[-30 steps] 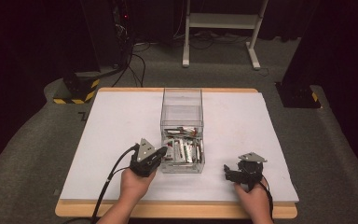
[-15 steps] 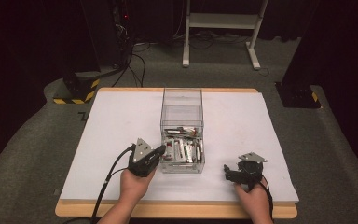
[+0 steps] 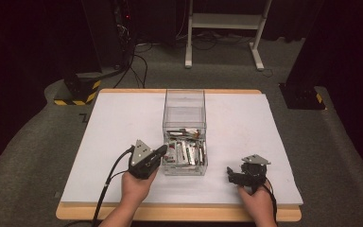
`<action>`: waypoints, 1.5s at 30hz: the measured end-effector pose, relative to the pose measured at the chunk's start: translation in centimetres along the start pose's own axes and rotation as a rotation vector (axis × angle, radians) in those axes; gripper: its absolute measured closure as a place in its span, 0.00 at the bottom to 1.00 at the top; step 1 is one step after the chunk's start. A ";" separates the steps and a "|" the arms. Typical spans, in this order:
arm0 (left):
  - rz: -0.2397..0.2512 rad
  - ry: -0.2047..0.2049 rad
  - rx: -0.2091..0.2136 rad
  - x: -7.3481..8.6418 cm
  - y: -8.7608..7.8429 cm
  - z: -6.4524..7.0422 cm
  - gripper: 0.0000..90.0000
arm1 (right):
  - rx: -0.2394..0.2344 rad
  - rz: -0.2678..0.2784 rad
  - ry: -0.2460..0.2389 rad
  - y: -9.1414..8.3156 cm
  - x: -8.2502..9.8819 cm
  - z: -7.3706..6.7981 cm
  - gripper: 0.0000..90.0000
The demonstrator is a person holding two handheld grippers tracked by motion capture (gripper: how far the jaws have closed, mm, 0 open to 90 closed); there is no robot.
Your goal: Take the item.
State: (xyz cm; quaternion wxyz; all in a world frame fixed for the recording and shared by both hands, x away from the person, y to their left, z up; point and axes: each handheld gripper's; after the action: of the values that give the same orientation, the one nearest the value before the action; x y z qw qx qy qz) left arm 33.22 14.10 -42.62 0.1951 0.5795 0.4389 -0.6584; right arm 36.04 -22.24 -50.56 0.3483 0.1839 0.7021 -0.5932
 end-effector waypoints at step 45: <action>0.140 -0.016 0.012 -2.3 -2.3 -0.1 1.00 | 0.000 0.000 0.000 0.0 0.0 0.0 0.11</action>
State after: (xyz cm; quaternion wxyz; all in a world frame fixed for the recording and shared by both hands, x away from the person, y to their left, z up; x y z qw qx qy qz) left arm 32.09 14.88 -39.64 0.2405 0.6048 0.3919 -0.6502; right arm 36.03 -22.24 -50.56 0.3484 0.1841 0.7021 -0.5931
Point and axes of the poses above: each handheld gripper's, and its own axes: y roughly forward along the jaws, x roughly out of its underside, z roughly to its right, and after that the axes turned 6 degrees about y, right-handed
